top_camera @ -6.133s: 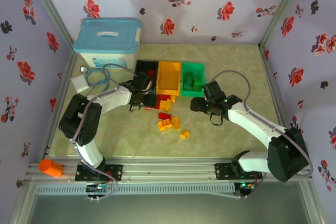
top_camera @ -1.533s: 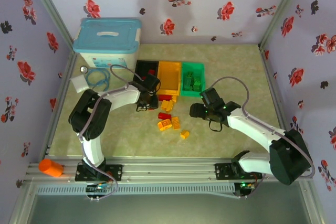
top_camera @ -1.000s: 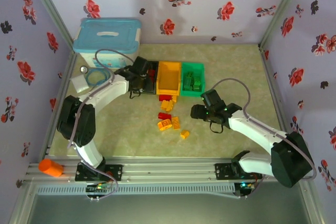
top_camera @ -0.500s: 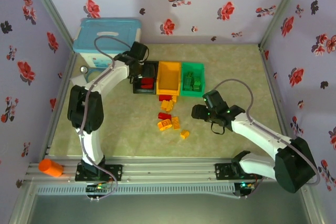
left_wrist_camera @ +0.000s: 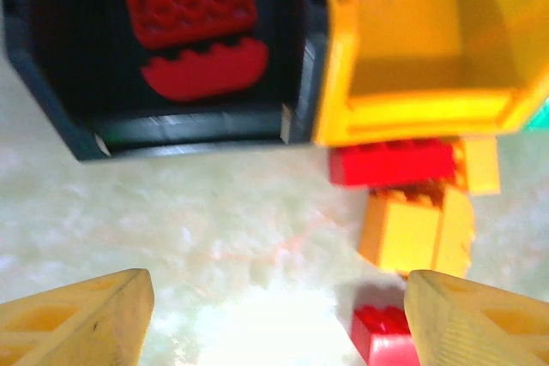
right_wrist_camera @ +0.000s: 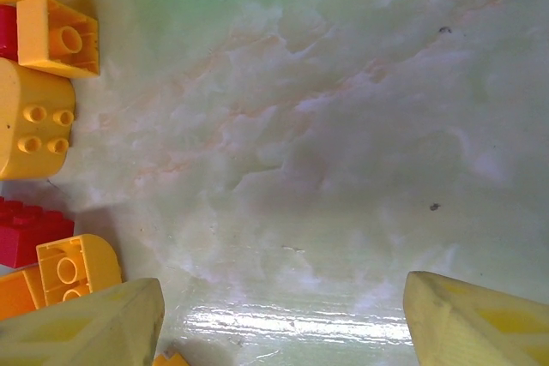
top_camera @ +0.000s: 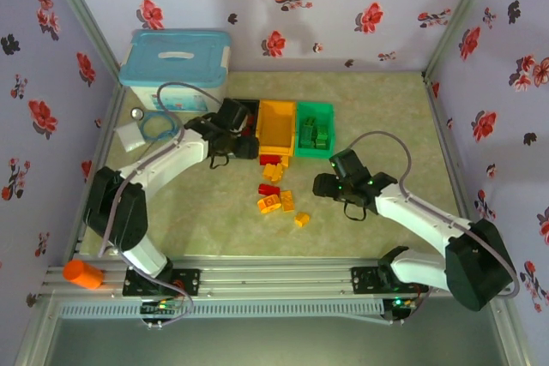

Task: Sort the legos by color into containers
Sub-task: Pick up the lego from the center of the table.

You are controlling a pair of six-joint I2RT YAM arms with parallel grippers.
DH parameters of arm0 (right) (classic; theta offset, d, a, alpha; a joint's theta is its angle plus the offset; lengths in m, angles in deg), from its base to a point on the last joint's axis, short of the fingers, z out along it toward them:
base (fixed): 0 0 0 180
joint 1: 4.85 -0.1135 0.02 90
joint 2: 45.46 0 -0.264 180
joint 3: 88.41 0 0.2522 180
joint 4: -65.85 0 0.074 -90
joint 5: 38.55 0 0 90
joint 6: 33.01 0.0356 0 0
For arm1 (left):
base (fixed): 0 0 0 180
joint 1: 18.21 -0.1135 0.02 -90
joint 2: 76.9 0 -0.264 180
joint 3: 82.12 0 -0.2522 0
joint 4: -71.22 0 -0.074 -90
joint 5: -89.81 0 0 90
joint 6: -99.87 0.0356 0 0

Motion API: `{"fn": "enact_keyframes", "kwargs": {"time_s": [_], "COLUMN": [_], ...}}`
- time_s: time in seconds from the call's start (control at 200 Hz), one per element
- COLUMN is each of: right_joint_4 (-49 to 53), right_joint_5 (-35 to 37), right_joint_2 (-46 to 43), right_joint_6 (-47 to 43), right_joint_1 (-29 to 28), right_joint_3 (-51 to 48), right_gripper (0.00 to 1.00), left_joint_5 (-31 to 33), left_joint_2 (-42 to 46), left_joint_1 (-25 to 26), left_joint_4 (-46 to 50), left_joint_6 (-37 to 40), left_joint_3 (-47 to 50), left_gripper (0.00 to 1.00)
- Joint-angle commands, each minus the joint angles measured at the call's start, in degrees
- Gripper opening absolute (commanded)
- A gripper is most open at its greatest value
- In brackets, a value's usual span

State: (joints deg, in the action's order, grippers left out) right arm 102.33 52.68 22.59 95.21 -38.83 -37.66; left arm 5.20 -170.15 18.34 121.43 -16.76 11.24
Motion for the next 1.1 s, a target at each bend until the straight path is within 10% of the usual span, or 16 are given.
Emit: {"fn": "enact_keyframes", "kwargs": {"time_s": [0.0,0.365,1.095], "right_joint_4": [-1.51,-2.92,-2.28], "right_joint_5": [-0.26,-0.46,1.13], "right_joint_2": [1.24,3.36,0.25], "right_joint_6": [1.58,2.12,2.43], "right_joint_1": [-0.63,-1.61,-1.88], "right_joint_3": [0.47,0.99,-1.74], "right_gripper": [0.74,0.73,0.73], "left_joint_5": [-0.75,-3.47,-1.79], "left_joint_2": [2.01,-1.17,-12.29], "left_joint_1": [3.34,11.76,14.61], "left_joint_4": [0.24,-3.07,-0.46], "left_joint_6": [-2.69,-6.17,-4.74], "left_joint_3": [4.47,7.05,-0.41], "left_gripper": [0.77,0.96,0.81]}}
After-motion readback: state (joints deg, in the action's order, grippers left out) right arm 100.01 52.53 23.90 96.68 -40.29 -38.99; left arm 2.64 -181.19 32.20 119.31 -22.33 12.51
